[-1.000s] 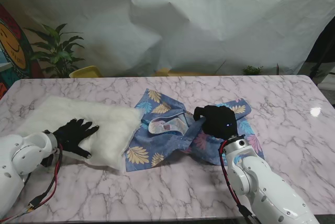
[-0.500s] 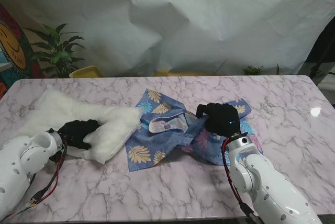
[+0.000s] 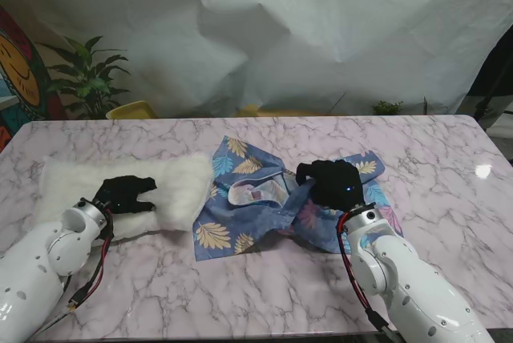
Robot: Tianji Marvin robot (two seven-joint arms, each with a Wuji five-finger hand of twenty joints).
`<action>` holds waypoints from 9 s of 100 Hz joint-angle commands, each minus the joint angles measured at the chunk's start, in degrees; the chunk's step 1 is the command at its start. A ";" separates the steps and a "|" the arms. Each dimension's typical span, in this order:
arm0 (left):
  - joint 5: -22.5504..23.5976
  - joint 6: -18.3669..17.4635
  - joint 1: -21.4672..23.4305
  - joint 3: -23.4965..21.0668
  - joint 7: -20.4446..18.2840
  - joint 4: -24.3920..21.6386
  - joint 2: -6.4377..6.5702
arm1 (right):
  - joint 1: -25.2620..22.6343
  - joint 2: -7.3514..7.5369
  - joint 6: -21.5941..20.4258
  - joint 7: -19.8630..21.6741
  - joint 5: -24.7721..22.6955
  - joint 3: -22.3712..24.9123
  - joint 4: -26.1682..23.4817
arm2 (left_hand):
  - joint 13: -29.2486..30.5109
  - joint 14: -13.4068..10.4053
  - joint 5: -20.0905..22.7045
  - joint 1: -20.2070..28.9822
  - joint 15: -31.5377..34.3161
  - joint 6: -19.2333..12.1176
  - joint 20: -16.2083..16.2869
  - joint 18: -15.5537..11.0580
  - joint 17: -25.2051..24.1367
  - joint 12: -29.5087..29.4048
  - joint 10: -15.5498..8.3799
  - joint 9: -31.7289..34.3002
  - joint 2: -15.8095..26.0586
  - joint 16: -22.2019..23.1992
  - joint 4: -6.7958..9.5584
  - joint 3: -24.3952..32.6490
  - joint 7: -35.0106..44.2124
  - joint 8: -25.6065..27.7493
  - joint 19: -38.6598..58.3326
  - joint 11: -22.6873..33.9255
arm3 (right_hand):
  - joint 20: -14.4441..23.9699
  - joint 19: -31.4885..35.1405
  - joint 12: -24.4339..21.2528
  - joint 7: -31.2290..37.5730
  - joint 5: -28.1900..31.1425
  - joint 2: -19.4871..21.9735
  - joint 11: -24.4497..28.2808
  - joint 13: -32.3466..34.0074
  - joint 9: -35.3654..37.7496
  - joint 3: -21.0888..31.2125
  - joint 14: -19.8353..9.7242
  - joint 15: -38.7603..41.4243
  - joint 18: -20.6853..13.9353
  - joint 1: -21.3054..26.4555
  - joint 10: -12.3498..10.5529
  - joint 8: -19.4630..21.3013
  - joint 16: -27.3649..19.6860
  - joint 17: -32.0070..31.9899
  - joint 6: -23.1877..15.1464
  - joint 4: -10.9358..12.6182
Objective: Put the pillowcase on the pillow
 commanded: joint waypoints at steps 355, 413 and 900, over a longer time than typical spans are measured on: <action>-19.09 -19.09 3.76 0.30 -10.39 -19.88 -3.47 | 4.43 2.60 2.60 -0.66 -12.24 0.68 0.41 | 2.09 -5.88 4.78 9.99 5.99 -6.93 9.70 -11.09 -1.91 14.39 -0.91 7.16 7.41 11.91 3.11 11.21 8.76 13.06 7.32 7.93 | -4.13 -3.40 0.89 -2.19 8.10 -15.32 0.11 -3.80 -2.97 16.13 -0.15 -13.98 -8.06 3.74 -9.47 9.59 -3.24 1.43 -1.11 -2.09; -17.99 -17.84 4.43 0.28 -19.09 -23.43 -1.35 | 4.80 2.46 1.74 -2.68 -11.50 0.25 1.57 | 2.33 -5.91 4.36 9.96 5.91 -6.58 9.78 -11.19 -1.88 15.38 -0.85 6.96 8.37 12.91 3.10 10.98 8.37 13.94 7.11 8.18 | -3.87 -3.28 0.88 -2.41 8.17 -15.28 0.15 -3.89 -2.90 16.23 -0.42 -14.03 -8.84 3.48 -9.79 9.73 -3.18 1.21 -1.40 -2.19; -30.62 0.63 -13.49 36.52 1.43 5.40 -12.57 | 23.76 2.45 34.85 43.37 -3.36 -21.44 7.22 | 3.39 -7.79 -4.30 20.73 11.73 2.32 6.70 -10.84 2.32 12.92 2.09 1.79 16.74 12.20 6.01 -8.23 8.57 16.23 11.77 19.38 | -5.75 -9.36 -3.80 -38.60 -7.54 23.96 -9.78 -24.35 -22.83 -36.09 12.22 -32.03 1.95 -42.16 6.04 -5.75 -19.35 -24.16 29.68 7.19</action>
